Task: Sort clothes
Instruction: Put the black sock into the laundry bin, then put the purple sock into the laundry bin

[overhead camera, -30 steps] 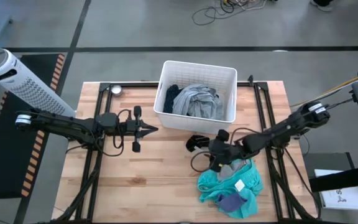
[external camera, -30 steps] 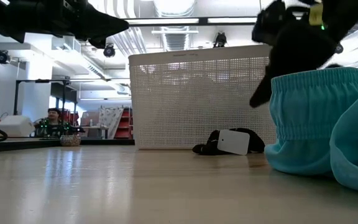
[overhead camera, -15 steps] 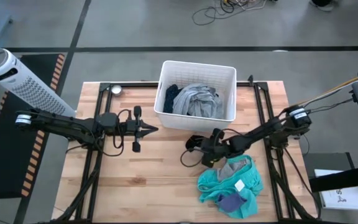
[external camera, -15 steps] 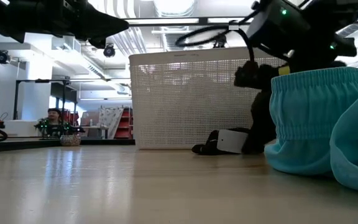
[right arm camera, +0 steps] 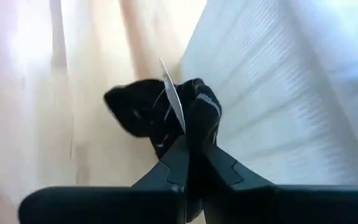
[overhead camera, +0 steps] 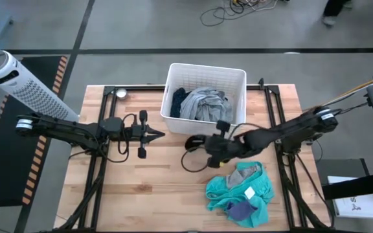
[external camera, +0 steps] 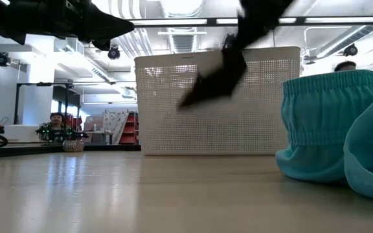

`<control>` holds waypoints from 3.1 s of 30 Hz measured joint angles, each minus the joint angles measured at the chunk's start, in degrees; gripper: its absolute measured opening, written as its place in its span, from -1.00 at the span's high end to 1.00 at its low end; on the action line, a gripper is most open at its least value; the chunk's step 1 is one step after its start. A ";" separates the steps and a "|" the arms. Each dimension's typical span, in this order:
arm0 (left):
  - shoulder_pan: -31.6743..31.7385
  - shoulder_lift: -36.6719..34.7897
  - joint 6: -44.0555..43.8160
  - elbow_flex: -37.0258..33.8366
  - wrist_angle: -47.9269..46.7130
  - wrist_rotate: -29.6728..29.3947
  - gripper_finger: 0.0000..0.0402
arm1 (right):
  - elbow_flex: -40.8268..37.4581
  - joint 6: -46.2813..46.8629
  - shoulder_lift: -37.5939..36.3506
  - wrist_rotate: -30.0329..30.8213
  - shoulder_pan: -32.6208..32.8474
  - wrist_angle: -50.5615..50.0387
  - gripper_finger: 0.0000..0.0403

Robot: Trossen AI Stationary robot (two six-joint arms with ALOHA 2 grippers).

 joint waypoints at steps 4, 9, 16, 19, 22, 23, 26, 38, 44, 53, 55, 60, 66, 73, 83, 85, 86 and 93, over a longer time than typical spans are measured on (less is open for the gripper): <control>-0.02 0.00 0.00 0.00 0.00 0.00 1.00 | 7.79 -6.40 -3.56 4.41 0.44 -2.42 0.99; -0.06 0.00 0.74 0.00 0.65 1.83 1.00 | 14.94 -16.29 -8.36 15.44 -0.13 -2.64 0.99; -0.27 0.00 1.49 0.00 1.18 4.38 1.00 | 16.95 -18.33 -13.61 18.70 -7.58 -6.91 1.00; -0.27 0.02 1.50 0.00 1.21 4.37 1.00 | 16.80 -14.43 -14.10 18.24 -10.78 -12.91 1.00; -0.28 0.75 1.54 0.00 1.64 4.35 1.00 | 16.64 -10.37 -13.43 16.46 -13.21 -18.28 1.00; -0.28 1.05 1.79 0.00 1.73 4.37 1.00 | 16.62 -9.48 -13.15 14.46 -13.99 -20.14 1.00; -0.26 2.25 2.65 0.00 3.04 4.35 1.00 | 16.62 -7.40 -11.35 8.85 -16.24 -22.98 0.96; -0.26 3.98 2.99 0.00 5.18 4.33 1.00 | 19.05 -8.41 -4.52 7.94 -19.84 -27.56 0.15; -0.26 3.95 2.99 0.00 5.12 4.31 1.00 | 27.81 -3.83 -4.30 -1.64 -17.38 -38.41 -0.06; -0.81 3.69 3.83 0.00 5.52 4.27 1.00 | 26.86 2.14 -3.01 -19.00 -1.65 -56.57 0.93; -1.15 3.63 4.20 0.00 5.52 4.24 1.00 | 24.87 5.58 -3.22 -22.31 2.29 -56.21 0.93; -2.00 3.49 4.52 0.00 5.95 4.24 1.00 | 19.53 15.75 -3.37 -27.85 10.45 -55.22 0.98; -2.05 3.37 4.52 0.00 6.03 4.24 1.00 | 11.11 22.78 -4.67 -32.83 15.94 -46.74 1.00; -2.05 3.37 4.52 0.00 6.00 4.26 1.00 | -1.37 29.30 -5.70 -42.59 19.71 -28.45 1.00; -2.05 3.37 4.74 0.00 6.32 4.29 1.00 | -21.52 34.04 -5.57 -43.97 20.31 1.12 1.00; -2.16 3.34 4.66 0.00 6.52 4.31 1.00 | -24.26 34.04 -5.57 -42.45 18.87 4.67 1.00; -2.26 3.34 4.66 0.00 6.60 4.31 1.00 | -25.25 33.98 -5.57 -41.64 18.06 5.84 1.00; -4.11 3.32 4.52 0.00 6.73 4.31 1.00 | -27.49 29.02 -4.77 -35.71 11.42 9.47 1.00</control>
